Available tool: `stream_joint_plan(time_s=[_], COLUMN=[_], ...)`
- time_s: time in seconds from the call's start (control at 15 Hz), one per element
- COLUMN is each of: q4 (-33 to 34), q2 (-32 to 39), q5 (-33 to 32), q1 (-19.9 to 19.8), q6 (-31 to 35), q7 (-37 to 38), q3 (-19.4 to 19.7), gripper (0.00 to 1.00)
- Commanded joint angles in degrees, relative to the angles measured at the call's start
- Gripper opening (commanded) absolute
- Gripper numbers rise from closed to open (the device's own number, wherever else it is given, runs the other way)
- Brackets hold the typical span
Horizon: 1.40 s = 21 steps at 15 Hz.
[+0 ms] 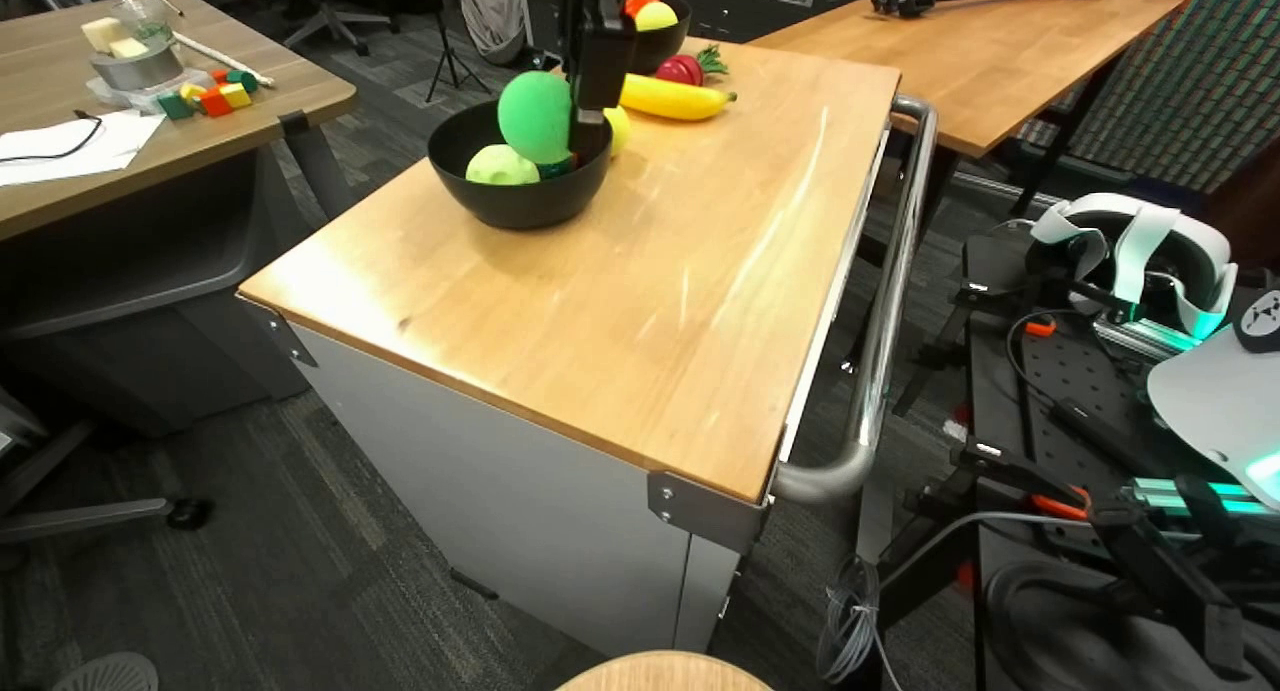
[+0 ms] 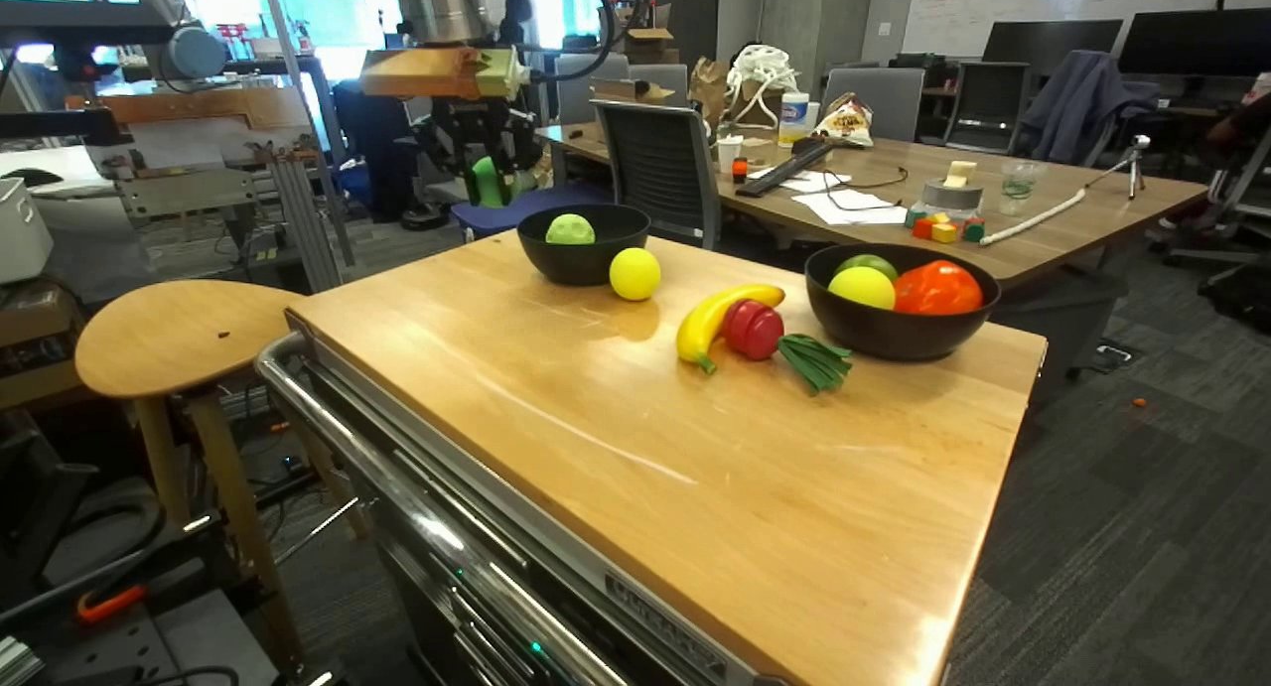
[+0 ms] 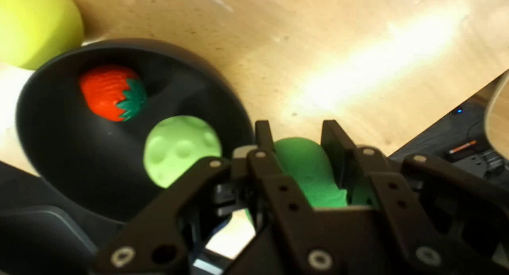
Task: Remove all the plastic vegetables and fruits from the two bowls
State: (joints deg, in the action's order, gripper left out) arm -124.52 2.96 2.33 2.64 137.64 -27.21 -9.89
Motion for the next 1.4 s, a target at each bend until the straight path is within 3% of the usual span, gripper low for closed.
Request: stream_joint_plan(time_s=[0.0,0.2,0.6,0.67,0.8,1.13,1.33], q4=[-5.8,-7.3,-7.9,-7.6,-7.0,-5.5,-1.0], q2=[-5.2,-4.5,-0.8,-0.2,0.5,-3.1,-4.8], q5=[3.1,0.9,-0.3,-0.3,-0.1,4.2,11.1], q1=[2.3,3.5,3.0,3.0,2.9,3.0,3.1], q6=[-4.7,-8.0,-6.7,-6.6,-6.7,-8.1,-7.7], q7=[-5.8,-4.8,-4.0,-3.6,-3.1,-5.6,-6.3], q3=[0.2,0.7,1.6,1.7,2.0,1.5,1.8], gripper=[0.09,0.10,0.11,0.54,0.55,0.94,1.00])
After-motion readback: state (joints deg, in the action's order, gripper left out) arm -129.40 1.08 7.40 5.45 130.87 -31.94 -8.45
